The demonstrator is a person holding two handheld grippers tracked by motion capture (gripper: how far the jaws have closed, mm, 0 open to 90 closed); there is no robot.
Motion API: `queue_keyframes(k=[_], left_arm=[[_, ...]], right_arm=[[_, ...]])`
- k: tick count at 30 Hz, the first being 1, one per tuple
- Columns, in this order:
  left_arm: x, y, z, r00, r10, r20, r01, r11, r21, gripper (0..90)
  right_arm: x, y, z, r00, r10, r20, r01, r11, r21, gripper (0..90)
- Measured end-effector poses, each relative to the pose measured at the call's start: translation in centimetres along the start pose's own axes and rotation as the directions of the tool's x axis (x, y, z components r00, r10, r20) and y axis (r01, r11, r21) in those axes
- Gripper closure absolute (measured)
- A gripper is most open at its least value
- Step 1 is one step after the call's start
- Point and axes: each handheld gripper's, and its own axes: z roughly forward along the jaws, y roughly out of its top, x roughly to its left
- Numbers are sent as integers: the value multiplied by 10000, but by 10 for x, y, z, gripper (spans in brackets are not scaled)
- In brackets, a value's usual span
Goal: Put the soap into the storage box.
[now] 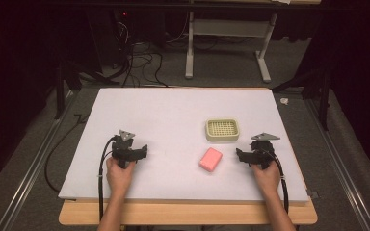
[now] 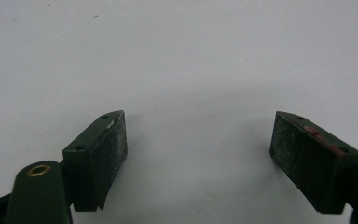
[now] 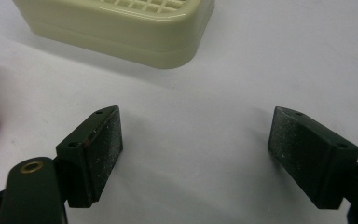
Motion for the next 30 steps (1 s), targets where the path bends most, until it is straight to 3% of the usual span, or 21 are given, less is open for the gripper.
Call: queue_keyframes(k=[30], left_arm=[[0,0,0,10000,11,-5,-11,10000,-2,195]], right_arm=[[-1,1,0,10000,17,-63,-17,10000,53,181]])
